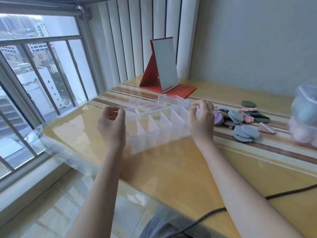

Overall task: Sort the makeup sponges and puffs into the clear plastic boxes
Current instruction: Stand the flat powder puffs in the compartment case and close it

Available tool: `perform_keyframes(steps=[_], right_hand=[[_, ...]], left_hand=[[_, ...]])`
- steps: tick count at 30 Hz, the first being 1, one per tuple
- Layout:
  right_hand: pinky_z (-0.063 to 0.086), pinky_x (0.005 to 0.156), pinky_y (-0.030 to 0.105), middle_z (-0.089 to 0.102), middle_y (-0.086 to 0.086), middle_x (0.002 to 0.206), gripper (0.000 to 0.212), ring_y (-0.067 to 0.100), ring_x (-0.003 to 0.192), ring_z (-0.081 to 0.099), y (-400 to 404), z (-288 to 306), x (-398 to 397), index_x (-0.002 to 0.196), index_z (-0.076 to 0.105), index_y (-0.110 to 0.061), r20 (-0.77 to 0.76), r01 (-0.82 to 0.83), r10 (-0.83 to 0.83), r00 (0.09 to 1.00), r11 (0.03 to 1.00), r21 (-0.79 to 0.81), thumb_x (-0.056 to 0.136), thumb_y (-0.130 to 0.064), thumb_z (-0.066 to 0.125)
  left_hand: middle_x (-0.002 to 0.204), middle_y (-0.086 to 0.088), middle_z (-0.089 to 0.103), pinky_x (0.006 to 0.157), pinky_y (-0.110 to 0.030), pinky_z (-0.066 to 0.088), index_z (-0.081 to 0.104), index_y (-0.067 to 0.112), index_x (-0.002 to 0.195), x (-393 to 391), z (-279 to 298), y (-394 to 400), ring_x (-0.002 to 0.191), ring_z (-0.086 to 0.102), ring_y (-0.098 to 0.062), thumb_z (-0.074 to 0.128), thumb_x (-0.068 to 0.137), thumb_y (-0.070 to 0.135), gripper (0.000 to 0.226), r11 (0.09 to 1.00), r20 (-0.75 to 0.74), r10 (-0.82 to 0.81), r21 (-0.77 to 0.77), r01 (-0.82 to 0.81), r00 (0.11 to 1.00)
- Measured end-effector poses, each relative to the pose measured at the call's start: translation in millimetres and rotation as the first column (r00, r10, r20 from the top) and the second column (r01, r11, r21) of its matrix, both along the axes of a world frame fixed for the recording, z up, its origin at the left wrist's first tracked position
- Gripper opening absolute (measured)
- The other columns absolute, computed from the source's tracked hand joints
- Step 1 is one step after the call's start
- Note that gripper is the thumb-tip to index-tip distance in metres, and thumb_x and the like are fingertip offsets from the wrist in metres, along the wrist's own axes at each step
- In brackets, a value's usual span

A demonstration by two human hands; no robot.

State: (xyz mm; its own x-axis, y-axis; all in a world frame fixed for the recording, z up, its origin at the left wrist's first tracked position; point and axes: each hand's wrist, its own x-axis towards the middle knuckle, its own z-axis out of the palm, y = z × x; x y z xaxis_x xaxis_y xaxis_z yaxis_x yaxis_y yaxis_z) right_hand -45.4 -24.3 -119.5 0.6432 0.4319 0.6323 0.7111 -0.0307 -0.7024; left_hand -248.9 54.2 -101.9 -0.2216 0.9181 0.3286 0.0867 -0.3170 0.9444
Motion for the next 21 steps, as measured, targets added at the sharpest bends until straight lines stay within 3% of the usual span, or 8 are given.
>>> perform_keyframes(steps=[5, 8, 10, 11, 13, 15, 18, 21], right_hand=[[0.034, 0.082, 0.028, 0.058, 0.015, 0.093, 0.031, 0.030, 0.094, 0.052, 15, -1, -3, 0.087, 0.057, -0.002, 0.030, -0.032, 0.033, 0.999, 0.999, -0.020, 0.093, -0.026, 0.037], [0.038, 0.086, 0.039, 0.062, 0.014, 0.097, 0.038, 0.031, 0.096, 0.054, 17, -1, -2, 0.097, 0.055, -0.003, 0.072, -0.020, 0.028, 0.997, 0.995, -0.098, 0.097, -0.032, 0.030], [0.032, 0.074, 0.030, 0.061, 0.014, 0.109, 0.033, 0.032, 0.100, 0.056, 9, 2, 3, 0.111, 0.051, -0.003, 0.010, -0.093, 0.095, 0.995, 0.987, -0.130, 0.101, -0.028, 0.032], [0.033, 0.076, 0.030, 0.061, 0.015, 0.113, 0.030, 0.033, 0.103, 0.056, 3, 4, 10, 0.118, 0.049, -0.003, -0.003, -0.105, 0.106, 0.994, 0.982, -0.155, 0.103, -0.023, 0.033], [0.034, 0.102, 0.037, 0.061, 0.017, 0.120, 0.028, 0.036, 0.112, 0.054, -14, 10, 35, 0.125, 0.049, -0.004, 0.085, -0.019, 0.038, 0.996, 0.976, -0.217, 0.103, -0.012, 0.033], [0.010, 0.119, 0.045, 0.056, 0.017, 0.133, 0.033, 0.032, 0.135, 0.039, -27, 14, 65, 0.131, 0.047, -0.008, 0.221, 0.120, -0.040, 0.974, 0.926, -0.359, 0.100, -0.010, 0.038], [-0.010, 0.116, 0.053, 0.041, 0.002, 0.151, 0.042, 0.015, 0.148, 0.012, -36, 2, 91, 0.137, 0.044, -0.027, 0.320, 0.191, 0.051, 0.946, 0.709, -0.679, 0.095, -0.028, 0.045], [-0.008, 0.118, 0.046, 0.053, -0.004, 0.137, 0.034, 0.013, 0.138, 0.034, -38, -12, 90, 0.128, 0.050, -0.027, 0.303, 0.128, 0.128, 0.944, 0.704, -0.699, 0.097, -0.037, 0.043]], left_hand=[[0.083, 0.013, 0.065, 0.080, -0.032, 0.049, 0.065, 0.025, 0.088, 5, 35, 5, 0.086, 0.062, -0.011, 0.065, 0.078, 0.029, 0.011, 0.956, -0.490, -0.130, 0.167, 0.239, 0.862], [0.128, 0.009, 0.055, 0.111, -0.045, 0.023, 0.059, 0.035, 0.119, 52, 51, -17, 0.128, 0.038, -0.020, 0.061, 0.076, 0.058, 0.048, 0.811, -0.856, -0.250, 0.071, 0.581, 0.453], [0.152, 0.010, 0.030, 0.114, -0.057, -0.006, 0.038, 0.038, 0.141, 84, 48, -35, 0.144, 0.011, -0.018, 0.052, 0.079, 0.070, 0.071, 0.739, -0.919, -0.370, -0.202, 0.643, 0.136], [0.156, 0.010, 0.020, 0.111, -0.061, -0.012, 0.028, 0.038, 0.146, 95, 42, -39, 0.146, 0.004, -0.018, 0.046, 0.080, 0.072, 0.076, 0.727, -0.915, -0.400, -0.283, 0.625, 0.051], [0.159, 0.010, 0.011, 0.109, -0.065, -0.011, 0.017, 0.036, 0.149, 105, 29, -33, 0.147, 0.001, -0.019, 0.044, 0.087, 0.065, 0.074, 0.760, -0.945, -0.328, -0.269, 0.592, -0.008], [0.159, 0.007, 0.012, 0.107, -0.068, -0.007, 0.012, 0.032, 0.151, 107, 21, -25, 0.147, 0.004, -0.021, 0.047, 0.093, 0.048, 0.069, 0.809, -0.982, -0.190, -0.166, 0.564, -0.017], [0.160, 0.000, 0.011, 0.107, -0.068, -0.007, 0.009, 0.023, 0.151, 117, 18, -22, 0.147, 0.004, -0.023, 0.047, 0.095, 0.039, 0.069, 0.846, -0.992, -0.121, -0.119, 0.520, -0.031], [0.158, -0.007, 0.017, 0.108, -0.066, -0.009, 0.013, 0.012, 0.150, 132, 20, -26, 0.147, 0.007, -0.023, 0.049, 0.093, 0.038, 0.073, 0.862, -0.998, -0.032, -0.055, 0.503, -0.055]])
